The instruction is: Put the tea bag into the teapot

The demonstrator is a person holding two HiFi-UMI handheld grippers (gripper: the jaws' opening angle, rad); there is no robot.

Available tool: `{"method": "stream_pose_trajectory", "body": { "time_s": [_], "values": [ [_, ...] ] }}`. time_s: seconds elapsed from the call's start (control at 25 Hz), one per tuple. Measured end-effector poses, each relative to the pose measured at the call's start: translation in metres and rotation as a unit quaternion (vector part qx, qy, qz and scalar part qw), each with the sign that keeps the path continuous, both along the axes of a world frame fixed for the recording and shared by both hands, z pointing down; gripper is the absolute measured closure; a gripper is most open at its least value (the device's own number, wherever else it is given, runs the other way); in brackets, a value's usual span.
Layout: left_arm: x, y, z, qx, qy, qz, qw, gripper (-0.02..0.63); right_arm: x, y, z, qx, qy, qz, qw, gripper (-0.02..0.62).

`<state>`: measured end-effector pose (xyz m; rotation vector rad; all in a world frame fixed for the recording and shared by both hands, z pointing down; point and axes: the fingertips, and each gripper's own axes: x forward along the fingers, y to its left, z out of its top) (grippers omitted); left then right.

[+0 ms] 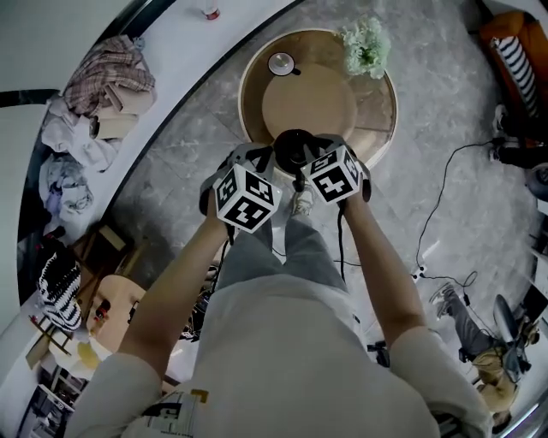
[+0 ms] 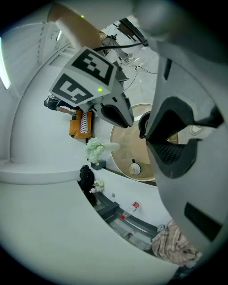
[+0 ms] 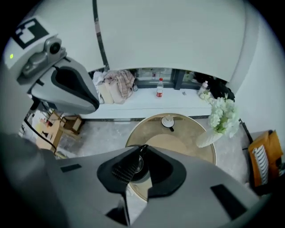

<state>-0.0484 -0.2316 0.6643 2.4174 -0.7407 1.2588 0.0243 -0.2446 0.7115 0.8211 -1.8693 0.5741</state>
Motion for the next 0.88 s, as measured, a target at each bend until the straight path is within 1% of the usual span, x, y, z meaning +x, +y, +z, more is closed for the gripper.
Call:
{"method": "stream_pose_trajectory", "body": {
  "time_s": [0.08,0.12,0.16,0.28,0.48,0.64,0.76,0.88],
  "values": [
    [0.002,-0.005,-0.016,0.017,0.001,0.003,0.9999,0.598,0.002,-0.008,-0.024,0.016,-0.019,0.021,0.999,0.545],
    [0.003,-0.008,-0.024,0.023,0.004,0.002,0.9997,0.598,0.004,-0.012,-0.036,0.028,-0.022,0.023,0.999,0.545],
    [0.005,-0.010,-0.032,0.026,0.012,-0.001,0.9996,0.598,0.005,-0.015,-0.049,0.042,-0.020,0.021,0.999,0.546],
    [0.010,-0.017,-0.065,0.032,0.052,-0.024,0.9979,0.598,0.007,-0.024,-0.086,0.084,-0.015,0.012,0.996,0.551],
    [0.011,-0.027,-0.126,0.090,0.066,-0.022,0.9935,0.598,0.013,-0.034,-0.156,0.153,-0.027,0.027,0.987,0.560],
    [0.013,-0.029,-0.180,0.134,0.088,-0.020,0.9868,0.598,0.019,-0.036,-0.214,0.213,-0.034,0.042,0.976,0.572],
    [0.013,-0.029,-0.222,0.169,0.105,-0.019,0.9798,0.598,0.025,-0.036,-0.256,0.258,-0.036,0.053,0.964,0.574],
    [0.014,-0.029,-0.263,0.201,0.119,-0.017,0.9721,0.598,0.028,-0.033,-0.300,0.297,-0.053,0.064,0.951,0.578]
  ]
}}
